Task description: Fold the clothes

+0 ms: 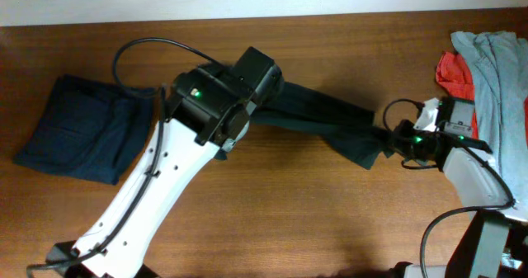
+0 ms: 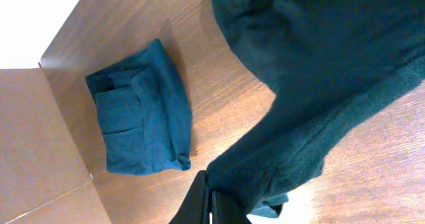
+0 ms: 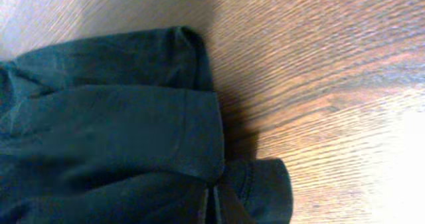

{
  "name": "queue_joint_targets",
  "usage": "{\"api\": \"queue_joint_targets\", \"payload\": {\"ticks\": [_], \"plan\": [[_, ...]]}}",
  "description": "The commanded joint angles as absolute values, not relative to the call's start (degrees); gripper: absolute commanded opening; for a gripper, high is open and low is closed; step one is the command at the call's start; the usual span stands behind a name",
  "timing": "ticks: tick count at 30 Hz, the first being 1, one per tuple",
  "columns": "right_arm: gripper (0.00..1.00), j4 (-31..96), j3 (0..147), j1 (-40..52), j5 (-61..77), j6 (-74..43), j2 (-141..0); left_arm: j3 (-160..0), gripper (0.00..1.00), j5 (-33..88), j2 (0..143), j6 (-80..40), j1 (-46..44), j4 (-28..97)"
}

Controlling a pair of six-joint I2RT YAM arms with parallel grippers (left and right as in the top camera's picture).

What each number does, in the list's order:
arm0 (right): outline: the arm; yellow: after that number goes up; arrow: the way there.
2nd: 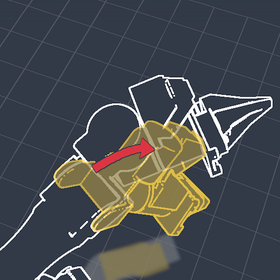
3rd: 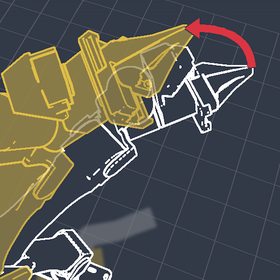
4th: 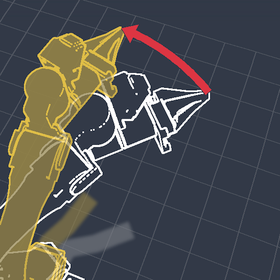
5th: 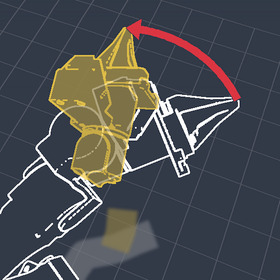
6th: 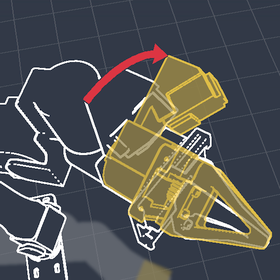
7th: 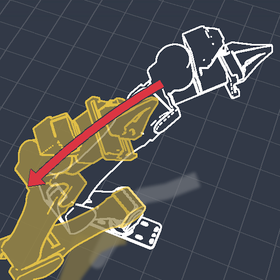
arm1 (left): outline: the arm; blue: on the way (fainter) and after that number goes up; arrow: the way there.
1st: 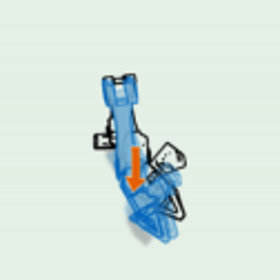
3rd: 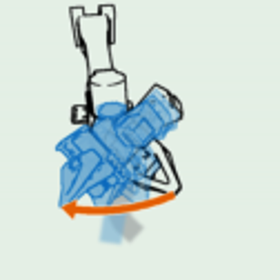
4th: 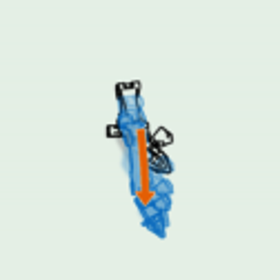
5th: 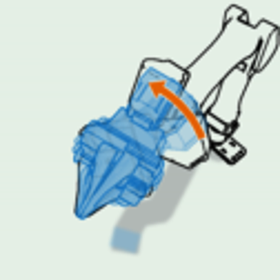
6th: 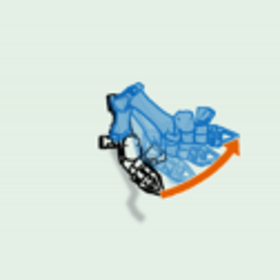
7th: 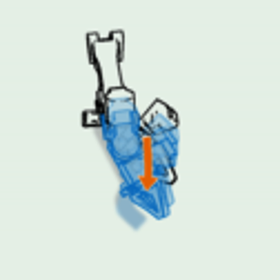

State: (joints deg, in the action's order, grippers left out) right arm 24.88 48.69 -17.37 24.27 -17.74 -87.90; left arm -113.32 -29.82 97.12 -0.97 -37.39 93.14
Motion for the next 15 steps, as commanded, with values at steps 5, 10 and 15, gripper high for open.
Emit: {"api": "queue_joint_targets", "payload": {"ticks": [5,10,15], "plan": [[0.15,24.6,49.3,-17.65,22.94,-17.17,-87.37,-113.95,0.01,-32.08,94.89,-1.93,-36.56,92.66],[0.13,26.17,49.3,-17.63,22.02,-17.19,-87.37,-113.95,0.0,-32.4,94.89,-1.96,-36.58,92.66],[0.38,34.22,49.28,-14.22,30.22,-12.45,-87.59,-113.95,0.0,-32.4,94.89,-1.96,-36.58,92.44]]}}
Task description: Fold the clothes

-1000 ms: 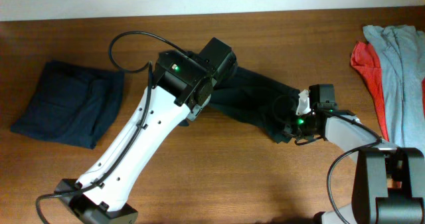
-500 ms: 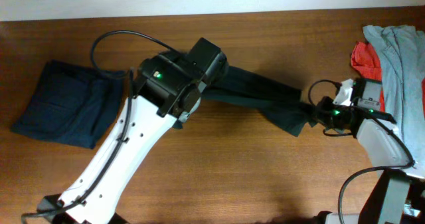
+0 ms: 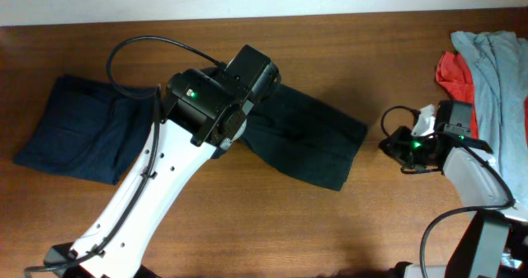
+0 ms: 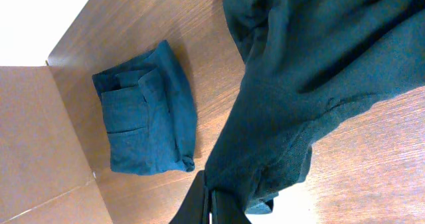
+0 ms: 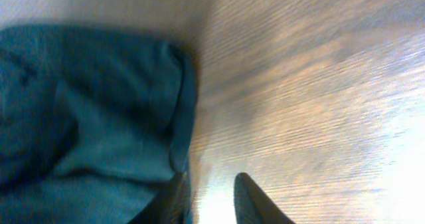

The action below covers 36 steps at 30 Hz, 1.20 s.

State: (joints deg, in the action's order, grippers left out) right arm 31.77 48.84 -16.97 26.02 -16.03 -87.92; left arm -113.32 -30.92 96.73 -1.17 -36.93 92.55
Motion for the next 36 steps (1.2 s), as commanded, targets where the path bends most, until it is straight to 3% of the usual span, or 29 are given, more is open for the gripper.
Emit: {"api": "queue_joint_targets", "payload": {"ticks": [1,5,9,11,15,17,21,30,36], "plan": [[0.45,34.61,49.15,-13.32,30.13,-12.19,-87.68,-113.95,0.0,-32.4,94.89,-1.96,-36.58,92.44],[0.57,34.04,47.88,-7.09,26.72,-12.51,-89.32,-113.95,0.01,-32.4,94.89,-1.96,-36.58,92.47],[0.56,32.23,47.16,-3.2,25.63,-13.69,-92.4,-113.95,0.0,-32.42,94.89,-1.93,-36.58,92.47],[0.47,31.4,47.13,-2.11,25.65,-14.41,-93.91,-113.95,0.01,-32.45,94.89,-1.93,-36.56,92.47],[0.43,30.61,47.13,-0.93,25.67,-14.68,-95.59,-113.95,0.0,-32.45,94.89,-1.93,-36.56,92.47],[0.23,30.68,47.13,-0.64,25.98,-14.68,-95.94,-113.95,0.0,-32.45,94.89,-1.93,-36.56,92.47],[0.04,31.16,48.16,-1.72,27.88,-12.29,-93.67,-113.95,0.01,-34.0,94.87,-1.98,-36.56,92.73],[0.04,39.46,57.69,-11.07,27.83,-12.25,-75.26,-113.95,0.0,-34.52,92.84,-3.27,-33.41,91.57],[0.04,39.7,57.65,-11.66,27.57,-12.25,-74.0,-113.95,0.0,-34.06,92.44,-3.25,-32.08,91.35]]}}
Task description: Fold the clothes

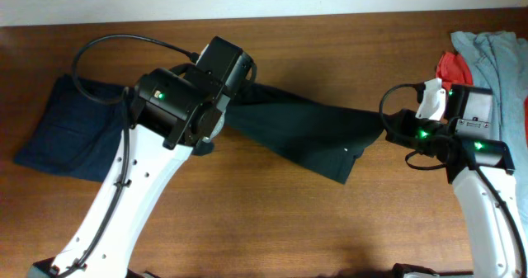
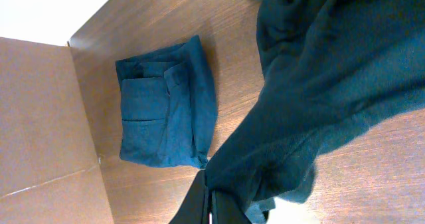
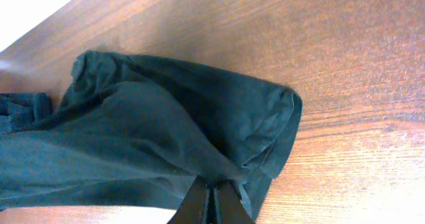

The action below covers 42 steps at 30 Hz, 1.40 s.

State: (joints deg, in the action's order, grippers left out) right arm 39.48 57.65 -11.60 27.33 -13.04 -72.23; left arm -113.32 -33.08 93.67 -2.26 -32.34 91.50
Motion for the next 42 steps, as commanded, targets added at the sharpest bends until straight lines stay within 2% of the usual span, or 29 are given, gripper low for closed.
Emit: {"api": "queue_joint_targets", "payload": {"ticks": [1,7,13,18,22,23,24,26,28,36,42], "plan": [[0.04,39.59,57.67,-11.7,27.33,-12.25,-74.56,-113.95,0.01,-34.06,92.44,-3.25,-32.08,91.37],[0.05,39.09,57.65,-11.7,20.71,-12.27,-75.81,-113.95,0.01,-34.09,92.44,-3.25,-32.08,91.96],[0.06,40.99,57.65,-11.66,20.73,-12.47,-77.78,-113.95,0.0,-34.37,92.44,-3.22,-32.08,91.79],[0.06,44.69,57.36,-11.64,20.8,-12.47,-84.05,-113.95,0.01,-34.28,92.44,-3.22,-32.1,91.61],[0.06,44.45,57.21,-11.64,26.06,-12.21,-91.98,-113.95,0.0,-31.03,92.44,-2.85,-32.1,89.95],[0.07,44.12,57.21,-11.64,27.05,-12.19,-93.23,-113.95,0.01,-30.61,92.44,-2.33,-32.1,89.56],[0.13,43.64,57.21,-11.64,28.58,-10.87,-94.54,-113.95,0.0,-30.68,92.47,-1.67,-32.08,89.17],[0.33,42.87,57.21,-11.66,32.8,-6.76,-95.85,-113.93,0.0,-30.63,92.47,-1.69,-32.08,88.27],[0.4,43.88,57.21,-11.64,35.62,-4.51,-95.57,-113.95,0.0,-30.63,92.51,-1.67,-32.08,87.68],[0.42,55.09,55.77,-6.92,35.27,1.74,-95.39,-113.93,0.0,-30.68,92.51,-1.52,-32.08,87.22],[0.43,45.71,49.58,1.56,27.27,-5.32,-95.42,-113.93,0.0,-30.68,92.51,-1.21,-32.08,87.07]]}}
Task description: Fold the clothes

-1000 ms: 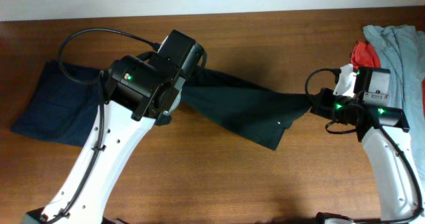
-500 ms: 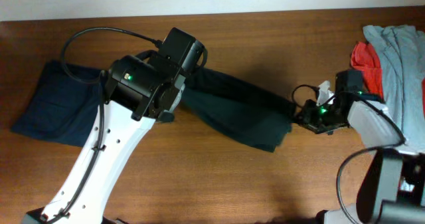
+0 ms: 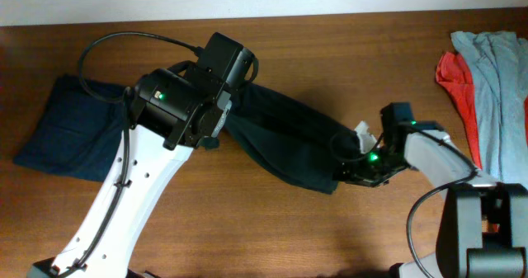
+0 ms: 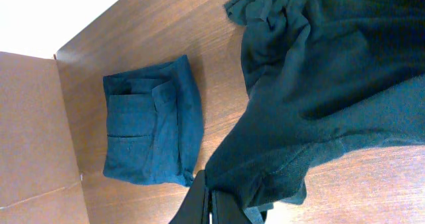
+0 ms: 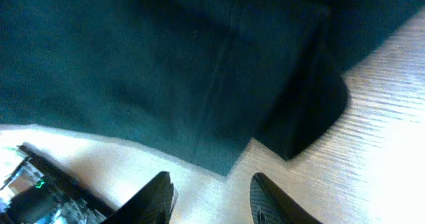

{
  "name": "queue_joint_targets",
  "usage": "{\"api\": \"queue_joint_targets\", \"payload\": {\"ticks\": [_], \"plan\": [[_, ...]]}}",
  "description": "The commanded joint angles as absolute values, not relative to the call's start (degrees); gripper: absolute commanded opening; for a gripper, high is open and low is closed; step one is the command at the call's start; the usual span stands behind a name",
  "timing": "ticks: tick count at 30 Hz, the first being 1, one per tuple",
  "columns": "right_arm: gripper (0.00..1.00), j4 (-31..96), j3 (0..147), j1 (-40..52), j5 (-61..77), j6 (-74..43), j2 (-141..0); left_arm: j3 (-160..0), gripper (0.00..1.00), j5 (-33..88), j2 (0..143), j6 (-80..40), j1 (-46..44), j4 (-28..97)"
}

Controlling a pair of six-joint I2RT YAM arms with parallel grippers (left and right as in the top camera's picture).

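Observation:
A dark teal garment (image 3: 289, 138) lies loosely across the middle of the table. My left gripper (image 4: 209, 201) is shut on a bunched fold of it at its left end, and the cloth (image 4: 312, 84) spreads away from the jaws. My right gripper (image 5: 212, 194) stands open just off the garment's near right corner (image 5: 199, 151), both fingers over bare wood with nothing between them. In the overhead view the right gripper (image 3: 348, 172) sits at the cloth's lower right edge. A folded navy garment (image 3: 74, 129) lies at the far left, also seen as the folded garment (image 4: 153, 137).
A pile of grey and red clothes (image 3: 483, 59) lies at the table's right edge. A brown board (image 4: 33, 137) stands beyond the folded garment in the left wrist view. The left arm (image 3: 157, 187) crosses the table's front left.
My right gripper was shut on the garment's right edge, holding it stretched; now it is open and lower, at the near right corner, and the cloth lies slack. The left gripper stays shut.
First both grippers held the teal garment stretched between them. Then the right gripper was open beside the cloth lying flat. Then it was shut on the right edge again, with the left arm further left. Now the right is open at the near corner.

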State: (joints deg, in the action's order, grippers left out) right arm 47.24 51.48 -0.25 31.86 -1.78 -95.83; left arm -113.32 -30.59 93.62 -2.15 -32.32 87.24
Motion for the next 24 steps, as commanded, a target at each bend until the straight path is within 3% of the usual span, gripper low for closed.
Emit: {"api": "queue_joint_targets", "payload": {"ticks": [1,4,6,10,14,19,24], "plan": [[0.44,42.41,48.07,2.85,26.3,-6.81,-95.42,-113.93,0.0,-30.65,92.51,-0.58,-32.08,87.07],[0.39,39.46,47.16,4.16,26.94,-8.75,-95.42,-113.95,0.0,-30.68,92.51,-0.58,-32.08,87.02],[0.2,38.92,47.31,4.6,33.3,-8.64,-95.24,-113.93,0.01,-30.68,92.51,-0.4,-32.08,87.05],[0.05,40.82,47.7,4.47,39.51,-8.6,-91.31,-113.95,0.01,-30.7,92.51,-0.4,-32.08,87.53],[0.04,45.95,50.78,4.4,37.5,-7.81,-80.62,-113.93,0.01,-30.92,92.49,-0.4,-32.08,87.68],[0.06,49.36,54.76,4.38,20.49,-12.25,-67.53,-113.95,0.01,-31.83,92.49,-0.4,-32.08,87.94],[0.09,49.32,54.76,4.38,13.37,-15.53,-66.54,-113.95,0.01,-32.8,92.49,-0.4,-32.08,88.33]]}}
